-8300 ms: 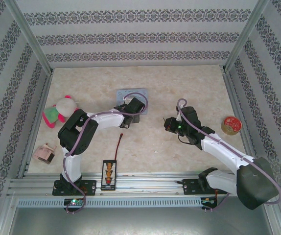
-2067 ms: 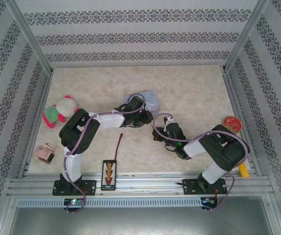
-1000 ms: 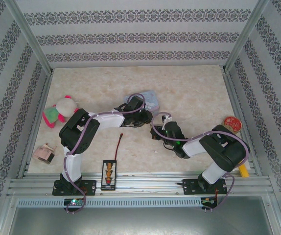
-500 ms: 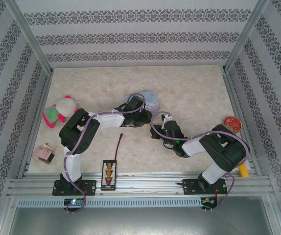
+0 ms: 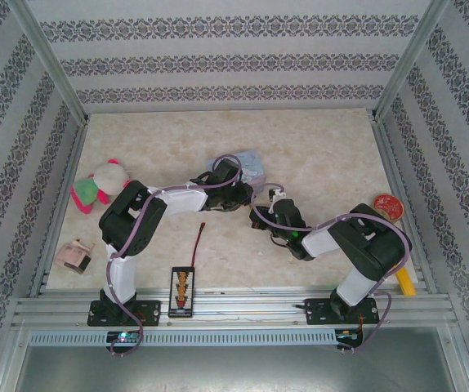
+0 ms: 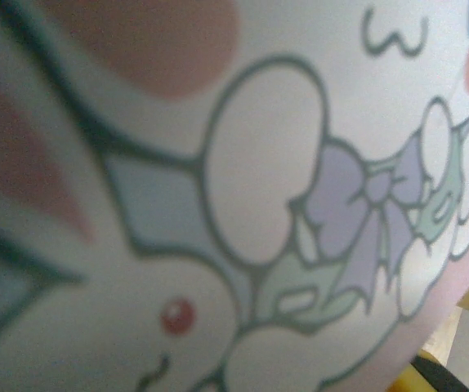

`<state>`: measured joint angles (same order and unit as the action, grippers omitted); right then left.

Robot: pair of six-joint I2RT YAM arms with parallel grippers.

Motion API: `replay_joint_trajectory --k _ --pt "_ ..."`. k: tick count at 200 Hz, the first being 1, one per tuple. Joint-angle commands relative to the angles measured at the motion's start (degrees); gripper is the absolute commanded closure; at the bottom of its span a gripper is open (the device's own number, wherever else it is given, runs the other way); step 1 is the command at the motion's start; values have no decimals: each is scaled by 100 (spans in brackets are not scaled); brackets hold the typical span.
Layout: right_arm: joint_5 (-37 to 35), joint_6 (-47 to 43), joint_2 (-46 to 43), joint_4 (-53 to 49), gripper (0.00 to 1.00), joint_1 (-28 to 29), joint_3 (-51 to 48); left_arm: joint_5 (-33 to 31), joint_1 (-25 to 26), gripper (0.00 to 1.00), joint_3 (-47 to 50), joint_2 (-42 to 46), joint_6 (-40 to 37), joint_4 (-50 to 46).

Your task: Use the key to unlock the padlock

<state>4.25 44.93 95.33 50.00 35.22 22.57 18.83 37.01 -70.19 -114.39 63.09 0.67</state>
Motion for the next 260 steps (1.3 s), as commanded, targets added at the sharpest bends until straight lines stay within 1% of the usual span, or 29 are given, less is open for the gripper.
replay_joint_trajectory --k 1,47,129,208,260 --pt "23 77 69 480 100 -104 81 437 -6 89 -9 -193 299 -298" --pt "75 35 65 638 100 -121 11 422 -8 89 -12 -198 300 -307" --pt "444 -355 95 874 100 -204 89 473 -1 89 -78 -198 272 -340" --pt "689 -419 214 1199 100 -411 133 516 34 89 -93 -215 265 -340" --pt "674 -325 230 1223 100 -464 203 558 53 89 -67 -242 309 -288"
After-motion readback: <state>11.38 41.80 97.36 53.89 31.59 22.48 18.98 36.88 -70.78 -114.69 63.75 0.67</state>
